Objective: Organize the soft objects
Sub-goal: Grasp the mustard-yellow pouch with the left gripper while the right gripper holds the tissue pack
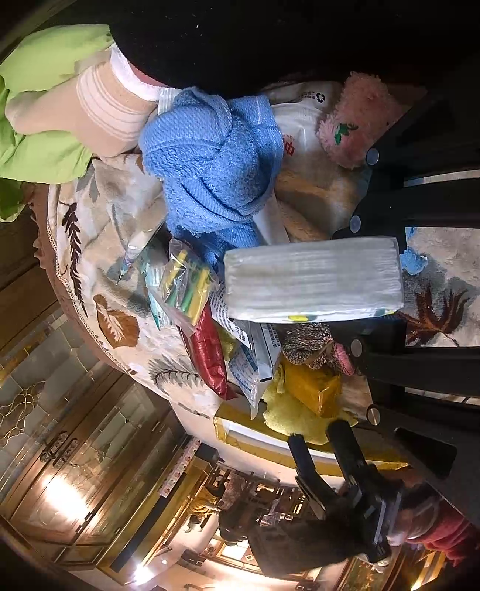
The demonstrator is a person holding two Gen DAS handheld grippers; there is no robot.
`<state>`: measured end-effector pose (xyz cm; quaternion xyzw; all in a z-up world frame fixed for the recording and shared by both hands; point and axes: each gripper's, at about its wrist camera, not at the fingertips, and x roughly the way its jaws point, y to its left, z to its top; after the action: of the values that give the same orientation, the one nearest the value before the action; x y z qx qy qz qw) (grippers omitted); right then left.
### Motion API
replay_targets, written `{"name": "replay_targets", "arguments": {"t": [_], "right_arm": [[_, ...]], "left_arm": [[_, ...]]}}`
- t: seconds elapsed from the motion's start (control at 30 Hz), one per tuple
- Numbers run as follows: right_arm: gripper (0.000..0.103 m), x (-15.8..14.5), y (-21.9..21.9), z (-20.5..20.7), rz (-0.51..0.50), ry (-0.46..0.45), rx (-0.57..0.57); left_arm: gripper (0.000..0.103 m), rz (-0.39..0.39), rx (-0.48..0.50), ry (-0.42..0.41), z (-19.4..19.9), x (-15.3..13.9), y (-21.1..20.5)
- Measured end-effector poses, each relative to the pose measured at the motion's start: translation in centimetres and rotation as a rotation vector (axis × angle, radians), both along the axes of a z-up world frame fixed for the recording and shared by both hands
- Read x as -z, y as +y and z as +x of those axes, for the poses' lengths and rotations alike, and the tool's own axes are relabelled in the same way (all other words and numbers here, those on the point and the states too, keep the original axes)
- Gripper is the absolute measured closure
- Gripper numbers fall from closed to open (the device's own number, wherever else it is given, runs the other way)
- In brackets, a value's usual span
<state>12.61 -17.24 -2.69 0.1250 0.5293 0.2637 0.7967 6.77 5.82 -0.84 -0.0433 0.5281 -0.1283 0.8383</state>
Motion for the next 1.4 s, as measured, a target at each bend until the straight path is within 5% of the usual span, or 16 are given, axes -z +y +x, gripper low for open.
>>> {"name": "replay_targets", "arguments": {"t": [0.1,0.3,0.53,0.7,0.83,0.93,1.0,1.13,1.3,1.4], "right_arm": [[0.081,0.1,-0.2,0.1,0.007,0.007,0.006],[0.081,0.3,-0.5,0.3,0.02,0.019,0.013],[0.08,0.6,-0.6,0.3,0.026,0.031,0.016],[0.08,0.5,-0.9,0.4,0.03,0.029,0.022],[0.08,0.6,-1.0,0.4,0.035,0.032,0.023],[0.079,0.5,-1.0,0.4,0.037,0.028,0.023],[0.079,0.5,-1.2,0.5,0.041,0.03,0.027],[0.078,0.7,-1.5,0.6,0.049,0.039,0.034],[0.078,0.9,-1.4,0.6,0.055,0.047,0.026],[0.078,0.9,-1.5,0.7,0.058,0.049,0.03]], "left_arm": [[0.0,0.051,0.02,-0.008,0.7,0.2,0.1],[0.0,0.0,0.022,0.018,1.2,0.0,1.3],[0.0,0.163,0.155,-0.029,0.0,0.3,-2.7],[0.0,0.016,0.162,-0.022,-0.2,-1.3,-3.3],[0.0,0.029,0.163,-0.008,0.0,-0.9,-4.4],[0.0,-0.034,0.109,0.034,0.8,0.1,-4.2],[0.008,-0.084,0.076,0.065,1.0,0.7,-3.7],[0.031,-0.026,0.033,0.078,1.2,1.8,-3.3],[0.032,-0.05,0.001,0.083,1.3,2.3,-2.8],[0.042,-0.037,-0.015,0.085,1.2,2.6,-2.9]]}}
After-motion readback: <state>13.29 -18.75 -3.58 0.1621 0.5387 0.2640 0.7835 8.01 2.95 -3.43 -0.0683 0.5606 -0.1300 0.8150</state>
